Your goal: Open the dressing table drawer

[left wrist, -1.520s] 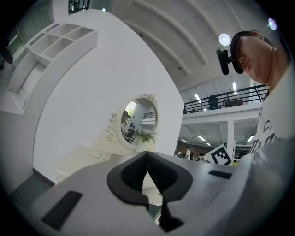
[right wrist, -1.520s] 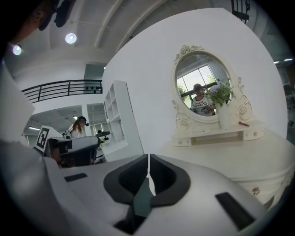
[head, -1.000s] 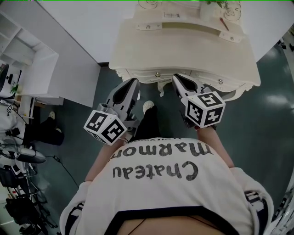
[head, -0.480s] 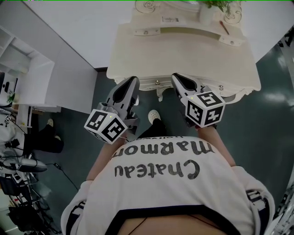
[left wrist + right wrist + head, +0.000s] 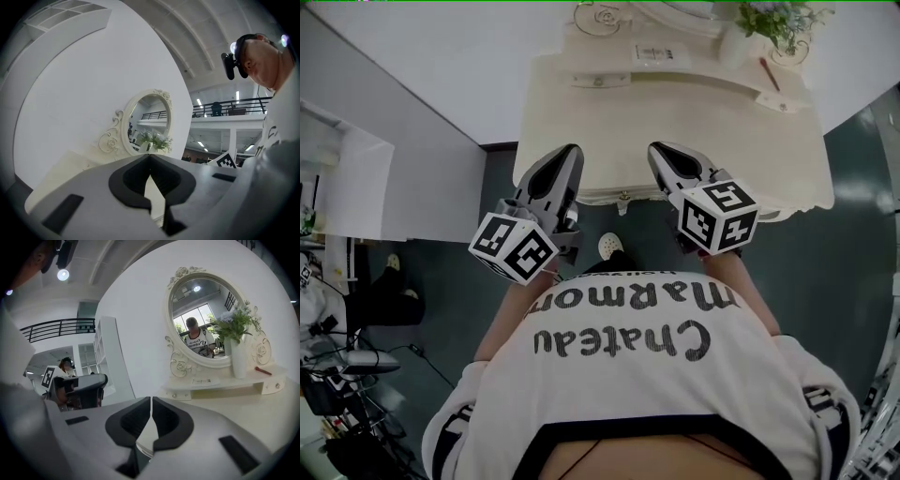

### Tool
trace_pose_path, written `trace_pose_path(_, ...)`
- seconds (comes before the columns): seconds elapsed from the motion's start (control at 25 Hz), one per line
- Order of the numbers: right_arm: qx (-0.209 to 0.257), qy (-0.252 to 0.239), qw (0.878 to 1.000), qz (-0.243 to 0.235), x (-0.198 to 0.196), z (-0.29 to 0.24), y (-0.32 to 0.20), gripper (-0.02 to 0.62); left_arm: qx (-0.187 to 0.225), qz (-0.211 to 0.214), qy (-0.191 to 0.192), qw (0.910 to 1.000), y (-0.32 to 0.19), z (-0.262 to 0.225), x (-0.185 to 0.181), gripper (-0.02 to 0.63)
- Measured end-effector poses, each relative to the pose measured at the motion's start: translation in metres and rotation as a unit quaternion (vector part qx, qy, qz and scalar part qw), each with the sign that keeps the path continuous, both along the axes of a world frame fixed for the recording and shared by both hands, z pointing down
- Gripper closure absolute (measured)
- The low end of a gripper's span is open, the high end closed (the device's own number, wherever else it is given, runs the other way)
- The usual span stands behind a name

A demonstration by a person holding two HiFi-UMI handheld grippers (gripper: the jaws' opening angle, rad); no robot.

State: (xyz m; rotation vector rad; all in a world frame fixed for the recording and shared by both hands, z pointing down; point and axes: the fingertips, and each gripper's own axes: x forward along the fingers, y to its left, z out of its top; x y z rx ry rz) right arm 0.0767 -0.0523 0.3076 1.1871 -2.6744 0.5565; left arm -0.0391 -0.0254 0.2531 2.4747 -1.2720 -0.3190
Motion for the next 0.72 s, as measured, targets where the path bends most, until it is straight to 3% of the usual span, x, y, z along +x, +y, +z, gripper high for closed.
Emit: trace_pose_path(0.72,-0.006,-0.021,1.0,0.016,-0.039,-0.017,-0.127,0.564,-0.02,0.009,-0.005,0.9997,-0.129,-0.002,-0.045,0.583)
